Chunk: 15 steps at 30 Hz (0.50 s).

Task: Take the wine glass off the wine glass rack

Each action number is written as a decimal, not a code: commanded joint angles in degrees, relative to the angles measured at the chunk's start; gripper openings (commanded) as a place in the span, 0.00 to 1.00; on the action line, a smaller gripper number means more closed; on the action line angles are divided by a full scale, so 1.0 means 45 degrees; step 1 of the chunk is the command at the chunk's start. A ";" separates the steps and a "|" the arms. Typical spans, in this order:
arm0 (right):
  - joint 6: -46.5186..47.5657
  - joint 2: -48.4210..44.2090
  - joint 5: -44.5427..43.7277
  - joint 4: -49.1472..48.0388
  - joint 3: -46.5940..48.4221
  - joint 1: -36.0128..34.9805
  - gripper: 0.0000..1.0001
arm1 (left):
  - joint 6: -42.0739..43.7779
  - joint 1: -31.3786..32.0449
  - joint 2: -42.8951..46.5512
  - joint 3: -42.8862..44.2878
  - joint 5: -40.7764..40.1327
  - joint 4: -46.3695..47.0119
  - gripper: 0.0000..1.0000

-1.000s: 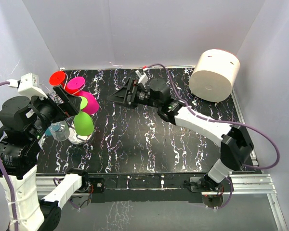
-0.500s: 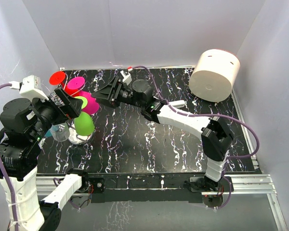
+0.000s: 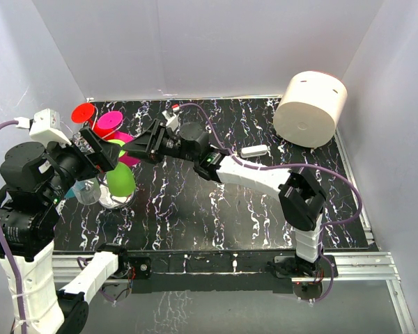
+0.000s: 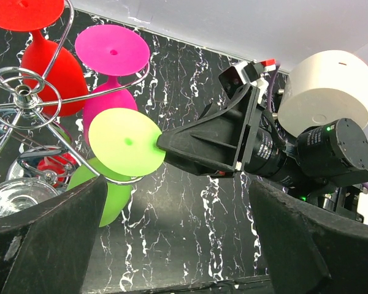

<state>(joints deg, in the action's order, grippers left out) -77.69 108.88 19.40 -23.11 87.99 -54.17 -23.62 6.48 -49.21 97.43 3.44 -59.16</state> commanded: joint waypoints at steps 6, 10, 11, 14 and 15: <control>-0.0262 -0.0010 -0.0134 -0.1206 0.0878 -0.0203 0.41 | 0.0045 -0.0074 0.0153 -0.0175 0.0280 0.0085 0.99; -0.0304 0.0119 -0.0145 -0.1231 0.1087 -0.0227 0.32 | 0.0038 -0.0074 0.0199 -0.0230 0.0290 0.0089 0.99; -0.0323 0.0138 -0.0165 -0.1236 0.1131 -0.0227 0.28 | 0.0039 -0.0078 0.0194 -0.0233 0.0290 0.0065 0.99; -0.0372 0.0196 -0.0203 -0.1250 0.1235 -0.0222 0.24 | 0.0051 -0.0073 0.0230 -0.0273 0.0309 0.0074 0.99; -0.0372 0.0217 -0.0208 -0.1238 0.1264 -0.0222 0.22 | 0.0038 -0.0073 0.0232 -0.0267 0.0309 0.0076 0.99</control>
<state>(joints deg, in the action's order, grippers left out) -79.09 109.89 19.25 -24.75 90.35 -54.81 -23.62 6.48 -48.51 96.49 3.70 -59.18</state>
